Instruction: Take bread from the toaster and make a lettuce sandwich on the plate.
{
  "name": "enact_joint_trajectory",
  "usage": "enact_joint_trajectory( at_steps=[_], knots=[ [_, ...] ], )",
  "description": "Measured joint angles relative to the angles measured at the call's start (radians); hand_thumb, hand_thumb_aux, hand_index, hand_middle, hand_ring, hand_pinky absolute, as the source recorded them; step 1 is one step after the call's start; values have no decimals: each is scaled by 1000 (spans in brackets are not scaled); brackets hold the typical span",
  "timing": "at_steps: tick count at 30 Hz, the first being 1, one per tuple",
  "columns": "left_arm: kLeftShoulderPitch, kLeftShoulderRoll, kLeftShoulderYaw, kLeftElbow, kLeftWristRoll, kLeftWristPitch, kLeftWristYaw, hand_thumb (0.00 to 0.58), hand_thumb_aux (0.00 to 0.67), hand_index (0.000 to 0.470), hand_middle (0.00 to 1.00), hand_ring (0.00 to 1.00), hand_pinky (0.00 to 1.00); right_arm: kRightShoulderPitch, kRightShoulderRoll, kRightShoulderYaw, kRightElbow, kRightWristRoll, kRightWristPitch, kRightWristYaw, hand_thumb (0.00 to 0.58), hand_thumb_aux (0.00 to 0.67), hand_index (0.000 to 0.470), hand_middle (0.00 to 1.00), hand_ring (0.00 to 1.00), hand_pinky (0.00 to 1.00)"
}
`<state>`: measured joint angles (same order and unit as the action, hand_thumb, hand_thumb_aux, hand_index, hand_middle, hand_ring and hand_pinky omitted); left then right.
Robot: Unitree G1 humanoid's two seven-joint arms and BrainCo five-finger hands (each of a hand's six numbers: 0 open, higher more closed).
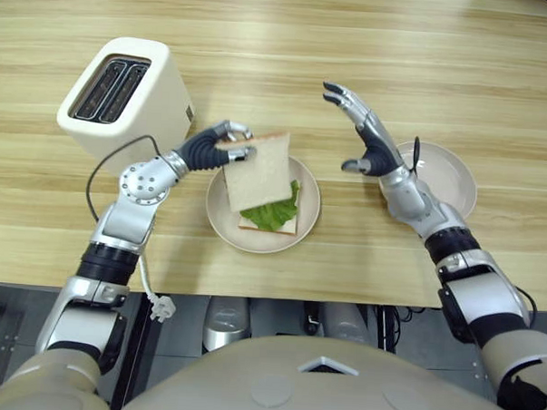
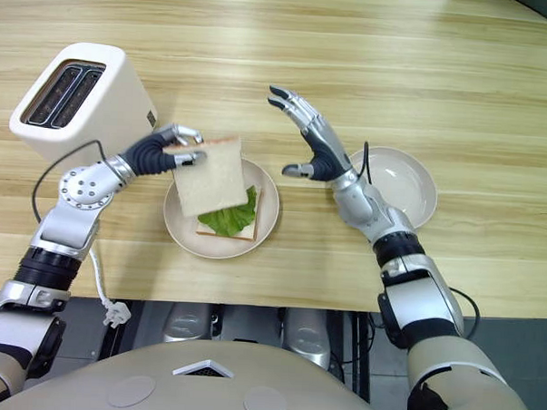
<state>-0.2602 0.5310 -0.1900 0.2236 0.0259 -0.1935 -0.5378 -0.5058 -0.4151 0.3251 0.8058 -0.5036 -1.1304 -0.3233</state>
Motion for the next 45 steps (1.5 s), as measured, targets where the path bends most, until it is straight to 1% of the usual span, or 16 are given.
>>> enact_joint_trajectory(
  at_steps=[7,10,13,16,21,28,32,40,45],
  knots=[
    [-118,-41,-12,177,0,-29,-149,580,670,460,1000,1000,1000,99,-24,29,-173,83,-43,185,0,0,0,0,0,0],
    [-134,-56,-9,215,-11,-20,-192,580,670,460,1000,1000,1000,126,-35,66,-201,64,-48,260,0,0,0,0,0,0],
    [-142,-78,-7,240,-29,-11,-217,580,670,460,1000,1000,1000,126,-37,92,-219,50,-48,322,0,0,0,0,0,0],
    [-142,-84,12,246,-64,7,-248,580,670,460,1000,1000,1000,126,-35,94,-223,43,-48,355,0,0,0,0,0,0],
    [-145,-117,48,244,-156,59,-314,580,670,460,1000,1000,1000,126,-14,113,-211,26,-48,393,0,0,0,0,0,0],
    [-178,-115,86,259,-156,64,-301,580,670,460,1000,1000,1000,142,1,129,-186,0,-43,415,0,0,0,0,0,0],
    [-180,-114,87,257,-156,80,-322,580,670,460,1000,1000,1000,145,5,129,-186,-16,-36,413,0,0,0,0,0,0],
    [-162,-103,41,262,-106,58,-376,580,670,460,1000,1000,1000,150,11,130,-198,-39,-35,415,0,0,0,0,0,0],
    [-172,-111,37,311,-87,41,-377,580,670,460,1000,1000,1000,167,20,124,-274,-39,-35,411,0,0,0,0,0,0]
  ],
)
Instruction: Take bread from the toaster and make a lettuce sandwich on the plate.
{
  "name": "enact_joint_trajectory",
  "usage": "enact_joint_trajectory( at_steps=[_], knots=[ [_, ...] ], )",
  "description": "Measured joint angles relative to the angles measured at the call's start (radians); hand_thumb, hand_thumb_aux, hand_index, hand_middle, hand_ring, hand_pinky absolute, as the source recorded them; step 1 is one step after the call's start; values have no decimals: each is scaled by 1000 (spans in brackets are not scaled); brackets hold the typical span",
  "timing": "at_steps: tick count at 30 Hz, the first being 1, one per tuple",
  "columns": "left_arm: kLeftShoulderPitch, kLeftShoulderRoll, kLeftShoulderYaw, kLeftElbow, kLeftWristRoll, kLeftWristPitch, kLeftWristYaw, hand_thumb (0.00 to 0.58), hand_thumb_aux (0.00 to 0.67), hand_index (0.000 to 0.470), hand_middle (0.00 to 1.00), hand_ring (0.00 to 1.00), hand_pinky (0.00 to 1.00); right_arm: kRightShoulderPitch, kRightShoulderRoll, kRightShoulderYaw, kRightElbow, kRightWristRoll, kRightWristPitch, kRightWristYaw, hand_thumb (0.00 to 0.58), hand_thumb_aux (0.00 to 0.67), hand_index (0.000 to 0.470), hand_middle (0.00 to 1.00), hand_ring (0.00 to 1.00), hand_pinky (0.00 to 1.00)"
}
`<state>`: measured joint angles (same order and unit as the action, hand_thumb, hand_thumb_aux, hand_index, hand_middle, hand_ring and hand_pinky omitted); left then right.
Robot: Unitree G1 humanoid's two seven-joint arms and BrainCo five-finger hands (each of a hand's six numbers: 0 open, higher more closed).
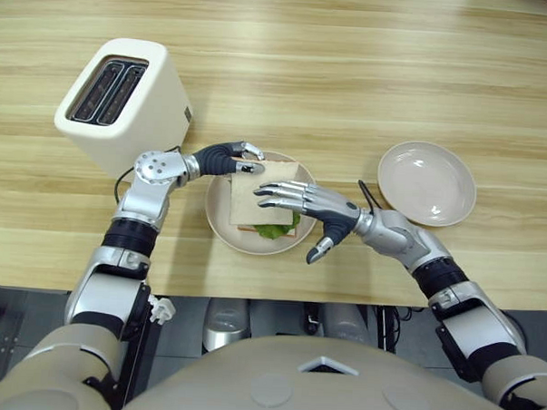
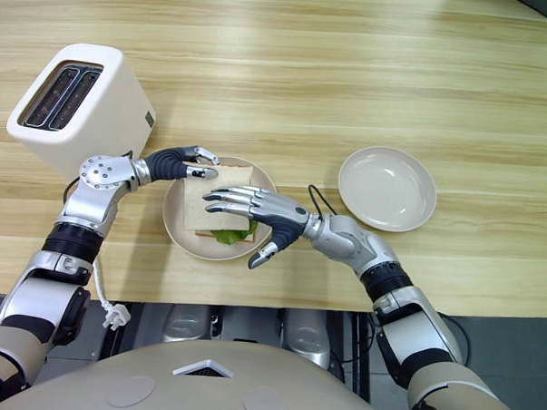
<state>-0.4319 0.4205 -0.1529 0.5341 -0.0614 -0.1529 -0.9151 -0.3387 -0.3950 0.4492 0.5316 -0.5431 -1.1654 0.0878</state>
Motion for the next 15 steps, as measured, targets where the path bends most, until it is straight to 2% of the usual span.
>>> enact_joint_trajectory(
  at_steps=[6,15],
  knots=[
    [-22,-8,0,38,11,-22,1,580,670,460,1000,1000,1000,9,9,-75,-131,15,-1,-37,0,0,0,0,0,0],
    [-23,-28,-8,78,11,-30,-28,580,670,460,1000,1000,1000,23,9,-73,-120,2,0,-36,0,0,0,0,0,0]
  ],
)
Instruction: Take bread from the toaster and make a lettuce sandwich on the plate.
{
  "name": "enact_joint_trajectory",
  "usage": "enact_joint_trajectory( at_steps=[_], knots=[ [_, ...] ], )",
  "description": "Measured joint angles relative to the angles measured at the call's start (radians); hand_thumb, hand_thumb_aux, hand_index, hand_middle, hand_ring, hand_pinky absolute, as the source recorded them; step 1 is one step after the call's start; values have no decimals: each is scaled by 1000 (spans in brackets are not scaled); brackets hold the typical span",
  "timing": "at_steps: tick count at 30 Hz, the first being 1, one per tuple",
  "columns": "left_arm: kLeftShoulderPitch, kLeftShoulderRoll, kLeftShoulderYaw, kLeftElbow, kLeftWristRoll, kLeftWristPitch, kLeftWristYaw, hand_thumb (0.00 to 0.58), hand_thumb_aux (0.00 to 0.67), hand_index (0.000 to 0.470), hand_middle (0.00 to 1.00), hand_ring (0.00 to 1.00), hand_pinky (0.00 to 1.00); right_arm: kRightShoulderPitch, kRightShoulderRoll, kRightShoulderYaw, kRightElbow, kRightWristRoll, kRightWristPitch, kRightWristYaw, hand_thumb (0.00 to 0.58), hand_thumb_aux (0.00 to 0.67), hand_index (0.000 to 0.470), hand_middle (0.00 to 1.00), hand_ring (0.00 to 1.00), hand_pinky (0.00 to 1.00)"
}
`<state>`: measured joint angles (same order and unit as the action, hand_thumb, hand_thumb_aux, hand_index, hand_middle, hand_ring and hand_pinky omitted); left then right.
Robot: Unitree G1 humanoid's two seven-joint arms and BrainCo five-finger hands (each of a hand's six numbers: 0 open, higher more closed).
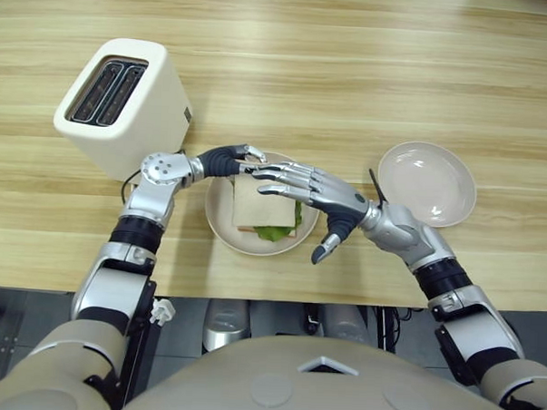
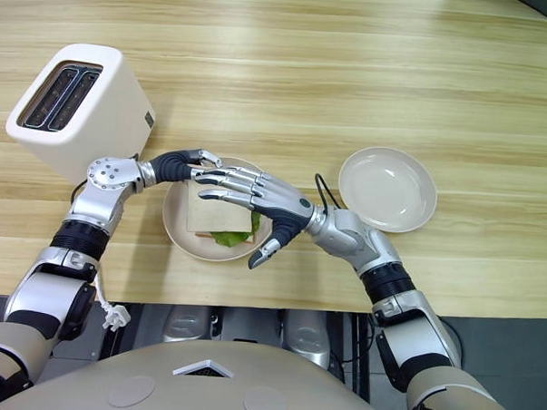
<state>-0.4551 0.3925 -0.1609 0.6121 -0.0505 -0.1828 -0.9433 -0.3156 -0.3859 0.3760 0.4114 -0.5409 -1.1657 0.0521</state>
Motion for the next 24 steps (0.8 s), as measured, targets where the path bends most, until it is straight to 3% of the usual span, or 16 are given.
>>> enact_joint_trajectory(
  at_steps=[7,14,23,24],
  knots=[
    [-7,-17,0,0,-21,25,-64,580,670,460,1000,1000,1000,-2,-5,8,22,-25,7,12,0,0,0,0,0,0],
    [-23,-16,-47,60,82,-7,14,580,670,460,1000,1000,1000,-38,-36,86,72,-208,177,41,0,0,0,0,0,0],
    [-27,-15,-49,115,120,-47,78,580,670,460,1000,1000,1000,-83,-25,168,82,-304,272,-18,0,0,0,0,0,0],
    [-27,-14,-49,120,122,-53,88,568,575,395,1000,1000,1000,-92,-25,180,84,-306,282,-17,0,0,0,0,0,0]
  ],
)
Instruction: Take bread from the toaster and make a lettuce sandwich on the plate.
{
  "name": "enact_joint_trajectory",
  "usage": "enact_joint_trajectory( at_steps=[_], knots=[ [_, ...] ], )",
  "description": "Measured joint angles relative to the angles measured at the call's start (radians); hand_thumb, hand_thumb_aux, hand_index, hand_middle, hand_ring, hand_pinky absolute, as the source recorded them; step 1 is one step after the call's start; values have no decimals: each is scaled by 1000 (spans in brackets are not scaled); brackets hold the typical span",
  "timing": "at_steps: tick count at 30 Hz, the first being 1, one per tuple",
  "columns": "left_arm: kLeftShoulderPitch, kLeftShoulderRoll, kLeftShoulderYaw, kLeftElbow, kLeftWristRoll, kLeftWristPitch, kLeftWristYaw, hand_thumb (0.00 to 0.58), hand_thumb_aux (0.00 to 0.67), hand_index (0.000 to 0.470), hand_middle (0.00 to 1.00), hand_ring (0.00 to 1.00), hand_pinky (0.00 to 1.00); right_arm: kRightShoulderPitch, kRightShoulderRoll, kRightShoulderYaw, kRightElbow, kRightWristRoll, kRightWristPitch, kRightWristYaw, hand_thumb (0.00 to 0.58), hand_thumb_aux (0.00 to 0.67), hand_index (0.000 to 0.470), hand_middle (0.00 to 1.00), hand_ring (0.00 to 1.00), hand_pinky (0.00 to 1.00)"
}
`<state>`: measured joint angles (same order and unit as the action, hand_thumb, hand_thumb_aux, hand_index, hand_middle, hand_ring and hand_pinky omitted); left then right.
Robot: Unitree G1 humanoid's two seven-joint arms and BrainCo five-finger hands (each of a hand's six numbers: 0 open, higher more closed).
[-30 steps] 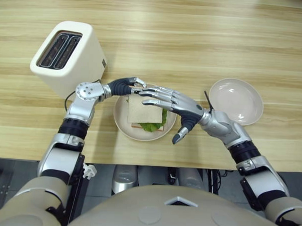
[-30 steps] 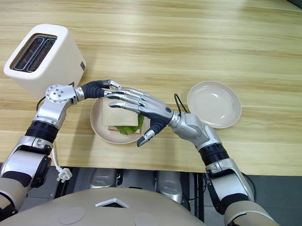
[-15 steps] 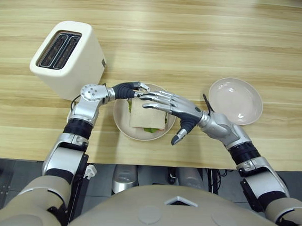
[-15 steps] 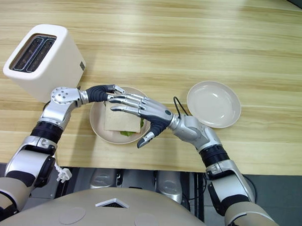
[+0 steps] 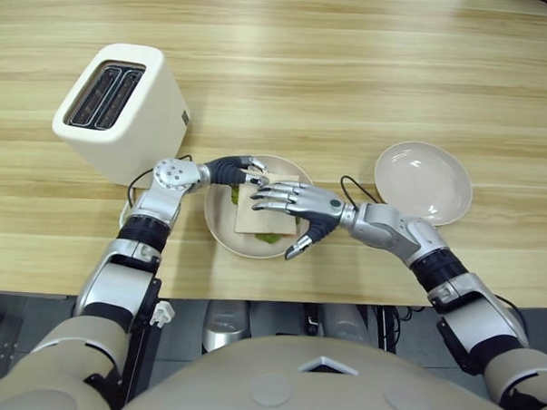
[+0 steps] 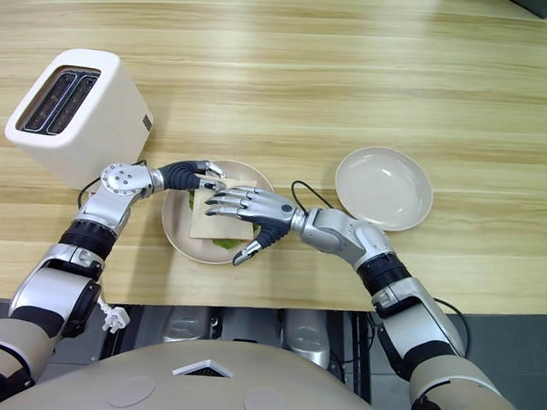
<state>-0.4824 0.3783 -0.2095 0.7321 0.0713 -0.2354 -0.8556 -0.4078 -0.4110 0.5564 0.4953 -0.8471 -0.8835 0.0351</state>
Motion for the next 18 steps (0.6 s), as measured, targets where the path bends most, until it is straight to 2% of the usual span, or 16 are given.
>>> enact_joint_trajectory(
  at_steps=[1,2,3,4,9,13,18],
  knots=[
    [0,0,1,6,4,-7,12,527,468,321,1000,1000,1000,-6,0,8,1,-1,9,3,0,0,0,0,0,0],
    [-1,-2,1,11,11,-17,30,0,0,0,969,969,969,-11,-2,14,2,-1,17,9,0,0,0,0,0,0],
    [-4,-3,0,18,20,-26,50,0,0,0,282,282,282,-16,-3,18,2,-1,23,16,0,0,0,0,0,0],
    [-10,-5,-1,29,35,-41,73,0,0,0,0,0,0,-17,-4,20,2,2,31,28,0,0,0,0,0,0],
    [-68,6,1,77,134,-61,300,0,0,0,0,0,0,-7,-29,26,9,27,63,84,0,0,0,0,0,0],
    [-187,79,-30,63,350,-10,632,0,0,0,0,0,0,2,-30,40,-1,43,67,102,0,0,0,0,0,0],
    [-145,111,-66,-91,552,88,914,0,0,0,0,0,0,14,-32,38,-15,51,72,99,0,0,0,0,0,0]
  ],
)
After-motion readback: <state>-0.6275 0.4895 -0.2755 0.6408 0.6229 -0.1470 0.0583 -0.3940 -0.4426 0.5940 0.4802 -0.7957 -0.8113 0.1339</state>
